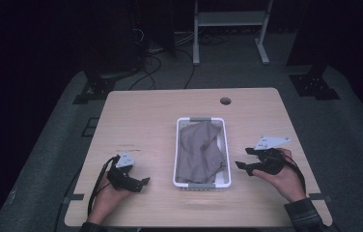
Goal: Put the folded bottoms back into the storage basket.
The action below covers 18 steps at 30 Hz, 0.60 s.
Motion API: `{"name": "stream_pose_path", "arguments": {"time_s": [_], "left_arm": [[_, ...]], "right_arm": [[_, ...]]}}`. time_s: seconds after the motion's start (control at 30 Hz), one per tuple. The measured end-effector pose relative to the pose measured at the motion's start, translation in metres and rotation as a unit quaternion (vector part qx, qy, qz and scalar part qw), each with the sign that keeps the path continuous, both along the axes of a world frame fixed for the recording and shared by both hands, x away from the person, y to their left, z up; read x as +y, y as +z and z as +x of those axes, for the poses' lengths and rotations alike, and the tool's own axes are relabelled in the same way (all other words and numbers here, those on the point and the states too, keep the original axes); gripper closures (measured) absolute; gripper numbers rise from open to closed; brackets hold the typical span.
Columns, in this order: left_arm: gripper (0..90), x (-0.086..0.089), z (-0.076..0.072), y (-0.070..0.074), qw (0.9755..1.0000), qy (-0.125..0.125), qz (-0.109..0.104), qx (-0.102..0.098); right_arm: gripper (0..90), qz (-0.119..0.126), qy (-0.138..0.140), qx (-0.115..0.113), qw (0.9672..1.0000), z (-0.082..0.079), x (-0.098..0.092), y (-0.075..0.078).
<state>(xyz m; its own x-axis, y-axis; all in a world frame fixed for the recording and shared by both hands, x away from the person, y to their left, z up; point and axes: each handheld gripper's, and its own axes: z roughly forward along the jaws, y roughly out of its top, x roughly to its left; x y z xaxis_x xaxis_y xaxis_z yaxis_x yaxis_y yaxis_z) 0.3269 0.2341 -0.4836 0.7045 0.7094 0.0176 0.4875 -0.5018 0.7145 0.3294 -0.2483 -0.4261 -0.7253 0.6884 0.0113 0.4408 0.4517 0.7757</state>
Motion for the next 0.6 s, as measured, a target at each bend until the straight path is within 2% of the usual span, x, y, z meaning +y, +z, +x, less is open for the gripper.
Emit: {"name": "stream_pose_path", "arguments": {"time_s": [0.03, 0.2, 0.37, 0.6], "left_arm": [[0.0, 0.000, 0.000, 0.000, 1.0000, 0.000, 0.000, 0.000], [0.0, 0.000, 0.000, 0.000, 1.0000, 0.000, 0.000, 0.000], [0.0, 0.000, 0.000, 0.000, 1.0000, 0.000, 0.000, 0.000], [0.0, 0.000, 0.000, 0.000, 1.0000, 0.000, 0.000, 0.000]], "right_arm": [[27.0, 0.003, -0.015, -0.004, 0.9999, 0.000, -0.007, -0.002], [22.9, 0.006, -0.042, 0.001, 0.9991, 0.000, -0.024, -0.010], [22.0, 0.006, -0.069, 0.012, 0.9975, 0.001, -0.040, -0.025], [22.0, -0.005, -0.094, 0.029, 0.9951, 0.006, -0.051, -0.043]]}}
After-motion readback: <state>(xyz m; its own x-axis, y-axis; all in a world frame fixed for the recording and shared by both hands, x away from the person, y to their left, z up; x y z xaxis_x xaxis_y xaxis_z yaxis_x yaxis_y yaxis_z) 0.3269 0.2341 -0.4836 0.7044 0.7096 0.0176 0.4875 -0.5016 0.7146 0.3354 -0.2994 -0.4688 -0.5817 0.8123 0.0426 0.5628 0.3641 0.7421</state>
